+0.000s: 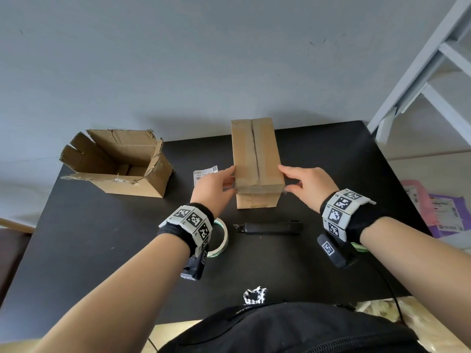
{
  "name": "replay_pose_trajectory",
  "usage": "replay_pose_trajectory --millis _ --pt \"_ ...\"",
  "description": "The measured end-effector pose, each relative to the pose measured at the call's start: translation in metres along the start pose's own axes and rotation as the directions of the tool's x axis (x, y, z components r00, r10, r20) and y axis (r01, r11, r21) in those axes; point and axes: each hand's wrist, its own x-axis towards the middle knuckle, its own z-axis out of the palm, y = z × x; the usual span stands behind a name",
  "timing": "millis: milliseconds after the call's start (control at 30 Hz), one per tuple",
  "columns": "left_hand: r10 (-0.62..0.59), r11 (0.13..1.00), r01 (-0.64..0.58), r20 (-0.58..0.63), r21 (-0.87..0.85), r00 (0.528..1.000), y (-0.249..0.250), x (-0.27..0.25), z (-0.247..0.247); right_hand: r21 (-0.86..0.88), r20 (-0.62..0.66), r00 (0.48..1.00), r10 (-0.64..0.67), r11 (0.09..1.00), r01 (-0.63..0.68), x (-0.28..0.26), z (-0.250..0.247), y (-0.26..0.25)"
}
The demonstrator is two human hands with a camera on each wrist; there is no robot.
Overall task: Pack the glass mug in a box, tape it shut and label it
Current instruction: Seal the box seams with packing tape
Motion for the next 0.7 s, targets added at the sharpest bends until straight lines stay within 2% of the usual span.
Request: replay_pose_trajectory --millis 333,533,700 --pt "-0.028 0.999 0.028 0.003 0.018 1.000 -0.006 -0.002 0.006 -0.017 -0.028 1.000 -0.006 1.000 0.005 -0.002 0.008 -0.001" --pt "-0.046 0.998 0.048 -0.043 0.043 0.998 -0.006 -0.005 0.013 -0.058 -0.069 0.997 -0.019 0.998 0.015 -0.004 0.017 -0.001" --pt "-0.054 0.997 0.057 -0.056 0.049 0.997 -0.007 -0.005 0.016 -0.076 -0.055 0.998 -0.012 0.997 0.007 -0.004 0.020 -0.002"
